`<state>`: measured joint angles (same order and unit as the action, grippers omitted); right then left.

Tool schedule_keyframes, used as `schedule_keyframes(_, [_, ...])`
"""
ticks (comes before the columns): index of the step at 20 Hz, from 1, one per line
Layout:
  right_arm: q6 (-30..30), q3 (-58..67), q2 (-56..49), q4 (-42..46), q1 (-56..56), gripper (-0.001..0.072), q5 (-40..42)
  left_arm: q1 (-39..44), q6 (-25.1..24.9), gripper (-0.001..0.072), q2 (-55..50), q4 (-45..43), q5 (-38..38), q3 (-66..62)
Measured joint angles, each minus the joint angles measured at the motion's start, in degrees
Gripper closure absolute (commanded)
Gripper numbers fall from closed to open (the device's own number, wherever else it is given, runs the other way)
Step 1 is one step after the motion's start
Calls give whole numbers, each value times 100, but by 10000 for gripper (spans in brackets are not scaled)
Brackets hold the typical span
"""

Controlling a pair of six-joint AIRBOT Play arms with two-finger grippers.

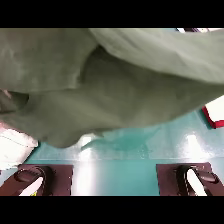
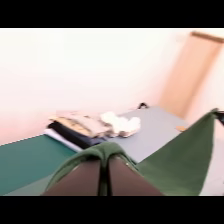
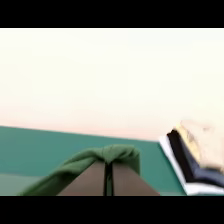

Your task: Fold the shirts.

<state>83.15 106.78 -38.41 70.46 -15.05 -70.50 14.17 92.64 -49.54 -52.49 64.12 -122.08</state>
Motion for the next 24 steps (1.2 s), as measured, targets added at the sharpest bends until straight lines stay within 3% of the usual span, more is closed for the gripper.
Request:
schedule_keyframes(4, [223, 866, -713, 13, 2, 695, -1130, 0, -103, 681, 9, -11, 382, 129])
schedule_keyframes(9, [669, 857, -1937, 24, 0, 696, -2522, 0, -114, 681, -7, -1515, 1244, 1543])
schedule_keyframes(12, [774, 297, -2680, 22, 0, 696, -2830, 0, -114, 682, -79, -2380, 1137, 2800])
schedule_keyframes(17, [765, -758, -3770, 15, 2, 696, -2354, 2, -254, 681, -868, -3248, 160, 4105])
schedule_keyframes(24, [531, -1722, -4527, -17, 50, 696, -625, -35, -295, 681, -2184, -4022, -1272, 4428])
